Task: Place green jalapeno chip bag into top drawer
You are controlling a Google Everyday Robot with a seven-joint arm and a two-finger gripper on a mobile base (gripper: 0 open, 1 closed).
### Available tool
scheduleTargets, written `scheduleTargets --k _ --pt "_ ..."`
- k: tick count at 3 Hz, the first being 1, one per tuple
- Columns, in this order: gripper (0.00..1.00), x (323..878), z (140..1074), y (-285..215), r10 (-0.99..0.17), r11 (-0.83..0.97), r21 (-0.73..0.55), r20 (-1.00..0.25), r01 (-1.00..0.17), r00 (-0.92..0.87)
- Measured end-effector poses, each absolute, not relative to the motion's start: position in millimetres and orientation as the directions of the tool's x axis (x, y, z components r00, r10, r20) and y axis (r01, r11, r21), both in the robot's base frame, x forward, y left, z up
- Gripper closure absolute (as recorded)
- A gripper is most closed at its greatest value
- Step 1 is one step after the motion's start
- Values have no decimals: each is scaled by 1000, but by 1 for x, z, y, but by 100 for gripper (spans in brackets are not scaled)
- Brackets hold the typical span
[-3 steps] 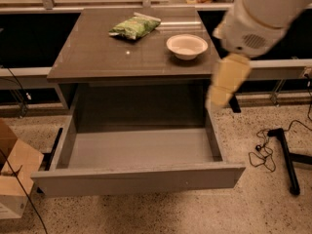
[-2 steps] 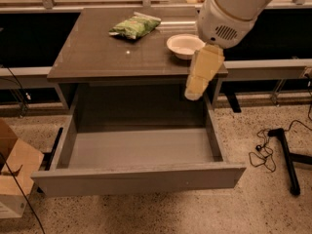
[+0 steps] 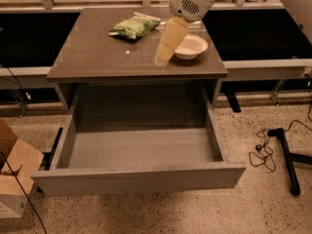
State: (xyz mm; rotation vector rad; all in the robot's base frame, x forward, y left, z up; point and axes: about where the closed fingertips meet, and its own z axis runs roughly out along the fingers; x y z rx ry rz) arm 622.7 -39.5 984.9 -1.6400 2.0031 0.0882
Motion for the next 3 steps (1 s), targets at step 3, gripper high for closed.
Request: scheduleTargets --k 3 --pt "0 662 978 -7 -829 329 -295 -545 -897 -124"
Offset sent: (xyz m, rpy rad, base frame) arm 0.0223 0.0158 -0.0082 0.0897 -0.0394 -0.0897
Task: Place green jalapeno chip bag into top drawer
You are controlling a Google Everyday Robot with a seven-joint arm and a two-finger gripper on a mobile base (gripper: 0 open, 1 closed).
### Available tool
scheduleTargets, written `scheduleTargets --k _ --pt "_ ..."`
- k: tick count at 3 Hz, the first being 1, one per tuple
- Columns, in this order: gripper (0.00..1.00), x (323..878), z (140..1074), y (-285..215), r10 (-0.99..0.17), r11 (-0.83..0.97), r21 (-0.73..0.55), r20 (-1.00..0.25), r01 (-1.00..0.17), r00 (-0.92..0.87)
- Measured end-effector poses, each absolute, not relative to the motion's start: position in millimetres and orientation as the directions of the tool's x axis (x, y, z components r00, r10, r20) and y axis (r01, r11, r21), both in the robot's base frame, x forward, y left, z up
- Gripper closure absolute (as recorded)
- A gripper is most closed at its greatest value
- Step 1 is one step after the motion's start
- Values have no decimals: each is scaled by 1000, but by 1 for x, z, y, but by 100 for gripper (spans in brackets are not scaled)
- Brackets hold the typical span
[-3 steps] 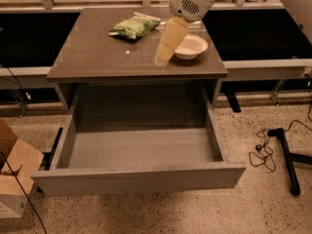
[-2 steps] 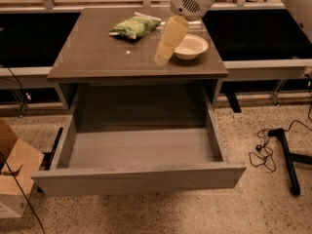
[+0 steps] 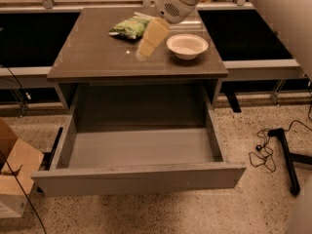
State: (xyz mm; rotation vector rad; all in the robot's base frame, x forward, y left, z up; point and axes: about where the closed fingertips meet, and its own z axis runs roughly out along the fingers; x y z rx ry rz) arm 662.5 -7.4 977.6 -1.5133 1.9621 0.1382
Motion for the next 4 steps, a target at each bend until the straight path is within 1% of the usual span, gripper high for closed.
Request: scheduleTargets --k 1,2,3,4 --pt "0 719 967 26 -754 380 -275 -645 -883 -123" --pt "0 754 953 43 -696 412 -233 -704 -881 -139" --pt "0 795 931 42 -564 478 -128 -803 -869 -193" --pt "0 815 918 43 -477 493 -54 -852 -868 -217"
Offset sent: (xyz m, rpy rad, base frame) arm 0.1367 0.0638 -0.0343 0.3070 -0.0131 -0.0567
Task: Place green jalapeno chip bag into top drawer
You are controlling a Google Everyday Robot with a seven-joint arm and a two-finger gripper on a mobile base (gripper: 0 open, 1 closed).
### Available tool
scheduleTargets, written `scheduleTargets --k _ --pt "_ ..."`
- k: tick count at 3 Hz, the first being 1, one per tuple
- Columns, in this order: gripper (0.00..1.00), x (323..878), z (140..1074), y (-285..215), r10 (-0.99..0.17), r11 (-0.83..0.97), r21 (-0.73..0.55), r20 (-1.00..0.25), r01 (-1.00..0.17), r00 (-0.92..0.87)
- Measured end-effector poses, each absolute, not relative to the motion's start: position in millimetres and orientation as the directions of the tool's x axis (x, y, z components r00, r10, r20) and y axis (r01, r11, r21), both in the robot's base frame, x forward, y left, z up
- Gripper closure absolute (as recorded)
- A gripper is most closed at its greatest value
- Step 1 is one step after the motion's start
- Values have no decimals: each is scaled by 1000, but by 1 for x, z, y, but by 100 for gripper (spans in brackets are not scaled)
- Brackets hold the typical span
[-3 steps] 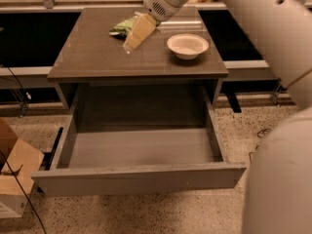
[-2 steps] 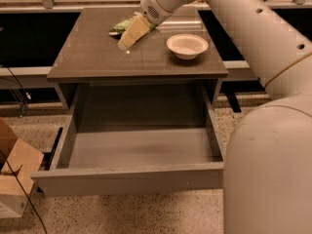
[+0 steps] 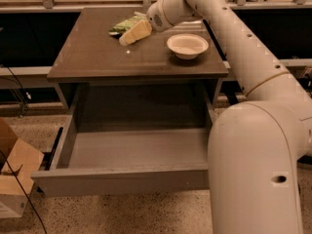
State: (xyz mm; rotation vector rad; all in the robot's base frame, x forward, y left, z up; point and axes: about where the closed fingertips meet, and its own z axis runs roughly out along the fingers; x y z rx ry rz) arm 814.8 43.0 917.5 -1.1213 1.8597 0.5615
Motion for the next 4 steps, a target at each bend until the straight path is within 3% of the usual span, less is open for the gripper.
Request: scheduleTargets --k 2,4 --pt "0 847 902 58 -346 502 64 -899 -863 -268" --pt "0 855 893 62 -310 533 91 -904 -841 -295"
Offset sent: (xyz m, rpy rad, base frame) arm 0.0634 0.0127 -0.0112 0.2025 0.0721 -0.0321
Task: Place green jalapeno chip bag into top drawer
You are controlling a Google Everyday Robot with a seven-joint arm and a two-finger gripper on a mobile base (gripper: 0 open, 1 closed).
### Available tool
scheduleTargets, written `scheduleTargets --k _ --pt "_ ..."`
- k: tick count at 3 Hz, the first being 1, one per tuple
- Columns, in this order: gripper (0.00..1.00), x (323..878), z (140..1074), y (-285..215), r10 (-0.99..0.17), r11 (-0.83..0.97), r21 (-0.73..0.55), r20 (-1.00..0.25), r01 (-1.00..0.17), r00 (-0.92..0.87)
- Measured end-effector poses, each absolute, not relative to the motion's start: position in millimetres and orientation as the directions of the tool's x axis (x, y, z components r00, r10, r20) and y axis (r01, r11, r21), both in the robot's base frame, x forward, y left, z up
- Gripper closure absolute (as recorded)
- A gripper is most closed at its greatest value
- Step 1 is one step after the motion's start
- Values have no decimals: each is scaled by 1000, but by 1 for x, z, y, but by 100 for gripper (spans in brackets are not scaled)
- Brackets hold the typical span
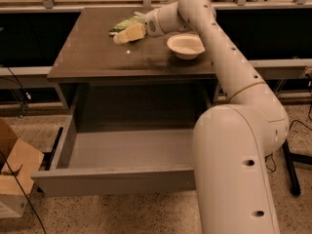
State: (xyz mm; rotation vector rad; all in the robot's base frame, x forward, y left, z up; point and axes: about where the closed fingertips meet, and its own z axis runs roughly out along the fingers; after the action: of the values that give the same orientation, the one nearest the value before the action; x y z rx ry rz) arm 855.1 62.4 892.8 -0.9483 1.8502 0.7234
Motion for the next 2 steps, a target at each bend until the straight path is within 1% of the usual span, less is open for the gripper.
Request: scheduleTargets --k 1,2 --pt "0 880 880 76 -261 605 88 -917 -792 -301" --pt "0 900 879 78 -227 648 79 -929 -758 -291"
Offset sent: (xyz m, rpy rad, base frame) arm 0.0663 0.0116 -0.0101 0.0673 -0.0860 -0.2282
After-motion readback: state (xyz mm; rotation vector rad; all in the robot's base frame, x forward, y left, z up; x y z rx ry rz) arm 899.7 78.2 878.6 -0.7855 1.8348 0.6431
